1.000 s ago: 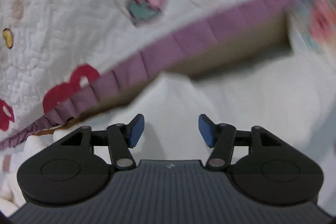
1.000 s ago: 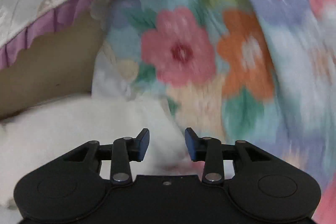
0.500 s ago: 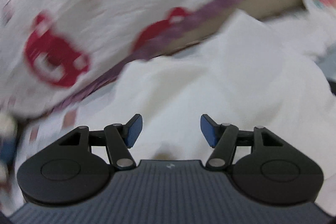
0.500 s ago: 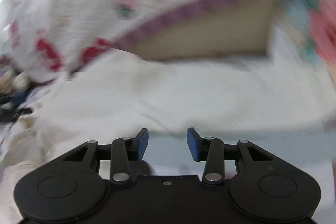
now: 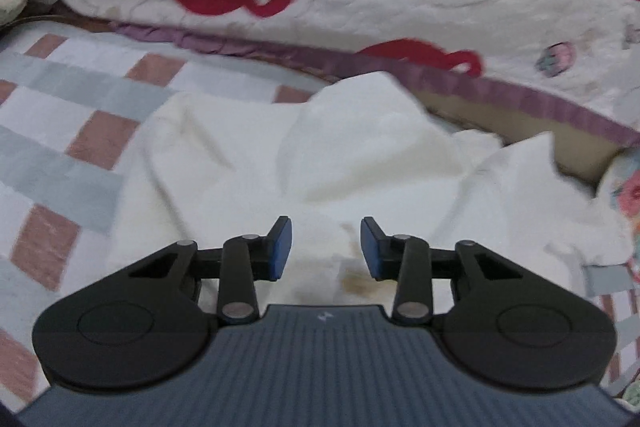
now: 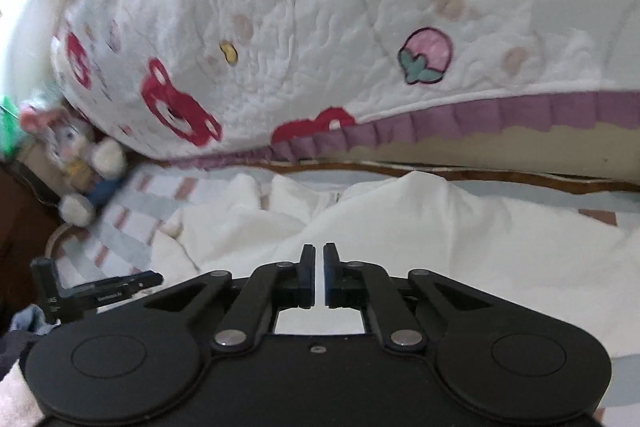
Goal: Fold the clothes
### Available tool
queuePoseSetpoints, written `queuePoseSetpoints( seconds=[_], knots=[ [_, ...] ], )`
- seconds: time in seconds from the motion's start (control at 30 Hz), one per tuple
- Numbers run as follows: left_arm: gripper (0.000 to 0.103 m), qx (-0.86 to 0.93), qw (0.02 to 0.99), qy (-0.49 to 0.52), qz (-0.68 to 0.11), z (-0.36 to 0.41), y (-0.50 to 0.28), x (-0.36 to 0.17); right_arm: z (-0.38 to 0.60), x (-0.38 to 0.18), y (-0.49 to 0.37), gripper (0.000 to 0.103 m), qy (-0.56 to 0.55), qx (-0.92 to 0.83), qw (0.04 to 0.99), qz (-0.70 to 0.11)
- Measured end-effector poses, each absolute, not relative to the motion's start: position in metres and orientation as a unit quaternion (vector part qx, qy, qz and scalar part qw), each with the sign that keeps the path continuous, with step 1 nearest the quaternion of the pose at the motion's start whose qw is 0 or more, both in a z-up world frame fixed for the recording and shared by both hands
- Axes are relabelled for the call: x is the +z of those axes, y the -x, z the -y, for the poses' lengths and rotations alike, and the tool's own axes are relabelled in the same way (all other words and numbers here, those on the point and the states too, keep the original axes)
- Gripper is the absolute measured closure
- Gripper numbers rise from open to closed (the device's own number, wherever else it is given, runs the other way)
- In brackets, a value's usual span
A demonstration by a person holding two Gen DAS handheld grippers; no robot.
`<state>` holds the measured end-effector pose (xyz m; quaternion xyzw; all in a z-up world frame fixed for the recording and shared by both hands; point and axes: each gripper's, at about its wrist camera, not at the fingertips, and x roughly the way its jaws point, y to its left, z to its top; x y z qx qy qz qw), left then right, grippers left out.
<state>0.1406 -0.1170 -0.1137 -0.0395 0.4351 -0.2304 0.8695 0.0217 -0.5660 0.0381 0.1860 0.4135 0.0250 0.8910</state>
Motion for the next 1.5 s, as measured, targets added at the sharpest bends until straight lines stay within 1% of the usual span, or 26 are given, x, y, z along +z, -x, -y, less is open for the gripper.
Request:
queuePoseSetpoints(
  seconds=[0.13,0.23,0.3,0.4,0.43,0.5,0.57,0.63,0.7,0.77,0.87,0.97,1.03,1.23,1.3,1.37,1.43,1.5],
  knots=[
    [0.065,-0.186,0.883,0.036,-0.429,0.104,-0.179,-0.112,0.545,0.033,-0.065,0.092,-0.129,-0.014,0.882,-0.453],
    [0.062,-0.17,0.901,0.007,-0.399,0.101,-0.192,-0.108,0.533,0.02,-0.092,0.091,-0.097,-0.032,0.873,-0.477],
    [0.061,-0.174,0.905,-0.002,-0.388,0.1,-0.189,-0.112,0.527,0.01,-0.103,0.082,-0.08,-0.029,0.865,-0.494],
    [0.06,-0.2,0.889,0.037,-0.409,0.095,-0.186,-0.127,0.524,-0.001,-0.108,0.077,-0.055,-0.01,0.861,-0.506],
    [0.06,-0.211,0.885,0.045,-0.413,0.095,-0.184,-0.131,0.528,-0.003,-0.11,0.076,-0.052,-0.009,0.863,-0.503],
    [0.06,-0.223,0.884,0.038,-0.409,0.1,-0.183,-0.134,0.539,-0.009,-0.116,0.065,-0.056,-0.019,0.865,-0.499],
    [0.058,-0.236,0.889,0.023,-0.393,0.107,-0.181,-0.132,0.551,-0.014,-0.122,0.058,-0.061,-0.035,0.867,-0.493],
    [0.053,-0.247,0.895,0.009,-0.371,0.115,-0.181,-0.131,0.565,-0.018,-0.129,0.053,-0.066,-0.056,0.872,-0.482],
    [0.053,-0.253,0.895,0.002,-0.367,0.122,-0.181,-0.132,0.576,-0.022,-0.135,0.046,-0.079,-0.066,0.878,-0.467],
    [0.052,-0.258,0.894,-0.003,-0.367,0.129,-0.18,-0.133,0.585,-0.03,-0.143,0.042,-0.093,-0.066,0.881,-0.46],
    [0.052,-0.265,0.893,-0.012,-0.364,0.133,-0.172,-0.137,0.591,-0.047,-0.153,0.042,-0.1,-0.072,0.875,-0.468],
    [0.052,-0.267,0.896,-0.042,-0.351,0.137,-0.165,-0.14,0.592,-0.061,-0.157,0.042,-0.122,-0.054,0.869,-0.477],
    [0.051,-0.269,0.897,-0.048,-0.347,0.141,-0.165,-0.142,0.591,-0.065,-0.157,0.042,-0.13,-0.044,0.867,-0.479],
    [0.05,-0.28,0.891,-0.061,-0.352,0.154,-0.159,-0.149,0.601,-0.085,-0.168,0.041,-0.118,-0.067,0.864,-0.484],
    [0.05,-0.282,0.891,-0.076,-0.349,0.159,-0.154,-0.148,0.606,-0.104,-0.17,0.035,-0.135,-0.062,0.846,-0.512],
    [0.049,-0.285,0.891,-0.09,-0.341,0.162,-0.15,-0.145,0.609,-0.125,-0.168,0.035,-0.152,-0.044,0.82,-0.549],
    [0.045,-0.286,0.894,-0.102,-0.33,0.166,-0.148,-0.139,0.602,-0.147,-0.156,0.035,-0.147,-0.01,0.797,-0.586],
    [0.044,-0.289,0.895,-0.106,-0.323,0.168,-0.149,-0.136,0.593,-0.154,-0.141,0.035,-0.13,0.011,0.802,-0.583]
  ],
)
